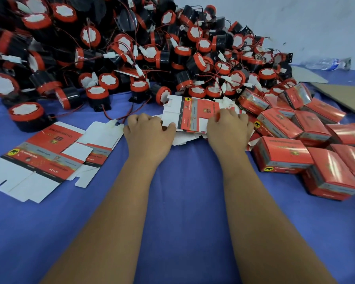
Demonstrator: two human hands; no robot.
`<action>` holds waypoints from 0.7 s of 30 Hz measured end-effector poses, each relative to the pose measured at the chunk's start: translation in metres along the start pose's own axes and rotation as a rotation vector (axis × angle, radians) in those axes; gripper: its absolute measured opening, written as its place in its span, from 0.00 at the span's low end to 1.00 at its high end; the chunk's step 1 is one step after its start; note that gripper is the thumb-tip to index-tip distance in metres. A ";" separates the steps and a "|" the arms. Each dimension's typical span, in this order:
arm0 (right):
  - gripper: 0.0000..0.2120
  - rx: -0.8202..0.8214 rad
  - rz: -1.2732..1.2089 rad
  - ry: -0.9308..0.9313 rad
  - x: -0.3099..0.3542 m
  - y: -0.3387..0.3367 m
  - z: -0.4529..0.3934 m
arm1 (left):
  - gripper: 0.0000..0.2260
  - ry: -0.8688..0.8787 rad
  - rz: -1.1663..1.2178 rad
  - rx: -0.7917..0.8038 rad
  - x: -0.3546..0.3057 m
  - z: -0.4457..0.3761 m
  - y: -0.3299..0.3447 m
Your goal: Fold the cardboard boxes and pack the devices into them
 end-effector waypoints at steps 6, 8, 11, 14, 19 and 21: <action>0.17 0.034 -0.164 -0.225 0.021 0.001 0.013 | 0.15 0.004 0.338 -0.347 -0.004 0.000 -0.014; 0.17 0.068 -0.198 -0.324 0.028 0.002 0.018 | 0.18 -0.047 0.517 -0.367 -0.003 0.001 -0.017; 0.17 0.120 -0.196 -0.426 0.035 0.003 0.025 | 0.24 -0.161 0.492 -0.331 0.006 -0.002 -0.018; 0.17 0.145 -0.192 -0.458 0.037 0.005 0.028 | 0.25 -0.249 0.311 -0.385 0.007 -0.003 -0.024; 0.18 0.177 -0.078 -0.477 0.040 0.008 0.029 | 0.19 -0.094 0.513 -0.384 0.001 0.002 -0.025; 0.18 0.181 -0.056 -0.479 0.041 0.009 0.030 | 0.21 -0.071 0.474 -0.359 0.001 0.004 -0.023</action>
Point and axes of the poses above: each hand's wrist, its own z-axis away from the middle knuckle, its own y-axis out of the palm, x = y × z, the point moved 1 cm from there along -z, towards the middle knuckle, and after that the axes turned 6 degrees about y, right-handed, at the moved point
